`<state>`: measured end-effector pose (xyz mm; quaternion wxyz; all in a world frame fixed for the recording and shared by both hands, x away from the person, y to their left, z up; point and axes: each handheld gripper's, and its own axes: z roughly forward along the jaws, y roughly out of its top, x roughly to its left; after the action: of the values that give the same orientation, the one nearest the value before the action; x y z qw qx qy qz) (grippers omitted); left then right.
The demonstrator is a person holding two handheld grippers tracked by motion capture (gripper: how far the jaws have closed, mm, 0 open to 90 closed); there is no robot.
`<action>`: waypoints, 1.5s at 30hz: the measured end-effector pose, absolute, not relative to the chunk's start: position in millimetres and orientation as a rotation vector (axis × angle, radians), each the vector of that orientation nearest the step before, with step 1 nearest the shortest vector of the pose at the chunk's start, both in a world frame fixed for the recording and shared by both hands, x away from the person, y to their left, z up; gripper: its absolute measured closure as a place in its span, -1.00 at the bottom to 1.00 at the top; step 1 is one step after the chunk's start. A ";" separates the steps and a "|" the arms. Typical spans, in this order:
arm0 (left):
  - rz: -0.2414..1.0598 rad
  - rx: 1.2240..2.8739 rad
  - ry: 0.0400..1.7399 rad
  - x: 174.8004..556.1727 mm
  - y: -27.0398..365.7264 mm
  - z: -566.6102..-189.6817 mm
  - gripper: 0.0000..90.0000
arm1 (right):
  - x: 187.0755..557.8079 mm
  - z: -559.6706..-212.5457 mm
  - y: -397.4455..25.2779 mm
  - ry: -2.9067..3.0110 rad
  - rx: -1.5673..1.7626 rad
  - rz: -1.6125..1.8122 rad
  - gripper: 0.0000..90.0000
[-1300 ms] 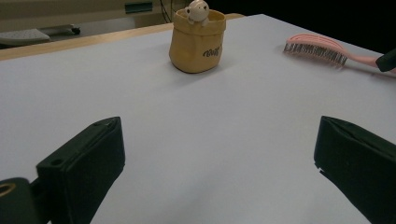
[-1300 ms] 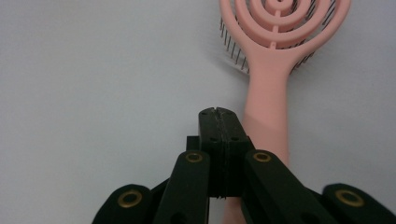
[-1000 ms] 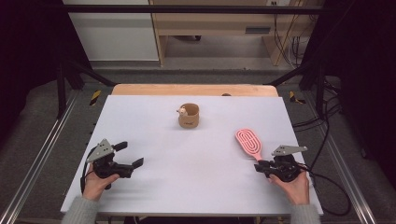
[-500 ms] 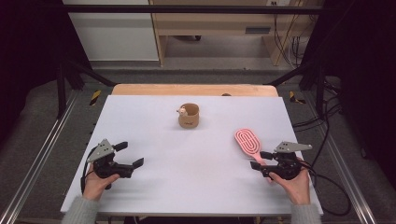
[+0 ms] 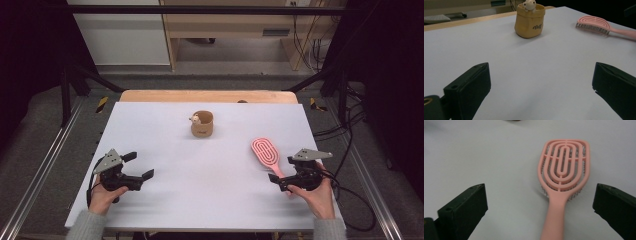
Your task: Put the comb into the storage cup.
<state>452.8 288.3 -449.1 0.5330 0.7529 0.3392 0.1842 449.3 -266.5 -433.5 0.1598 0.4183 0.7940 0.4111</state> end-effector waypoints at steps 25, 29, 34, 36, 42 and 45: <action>0.439 1.799 0.809 453.0 287.6 -449.5 -0.96 | 472.9 -449.4 -253.4 2.335 1.257 0.903 -0.94; 0.439 1.800 0.808 453.0 287.6 -449.5 -0.96 | 476.1 -453.0 -251.2 2.341 1.300 0.863 -0.83; 0.439 1.801 0.808 453.0 287.5 -449.6 -0.96 | 478.0 -457.1 -250.9 2.353 1.311 0.842 -0.59; 0.438 1.800 0.807 453.0 287.5 -449.5 -0.96 | 478.5 -458.2 -251.0 2.349 1.315 0.840 -0.50; 0.439 1.802 0.808 453.0 287.4 -449.6 -0.96 | 478.5 -459.8 -251.3 2.355 1.318 0.835 -0.25; 0.439 1.801 0.809 453.1 287.5 -449.6 -0.96 | 478.8 -460.2 -250.7 2.377 1.328 0.813 -0.14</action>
<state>453.1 287.5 -449.6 0.5309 0.7547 0.3389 0.1839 478.8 -250.7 -460.2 0.1495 0.4621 0.8272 0.2827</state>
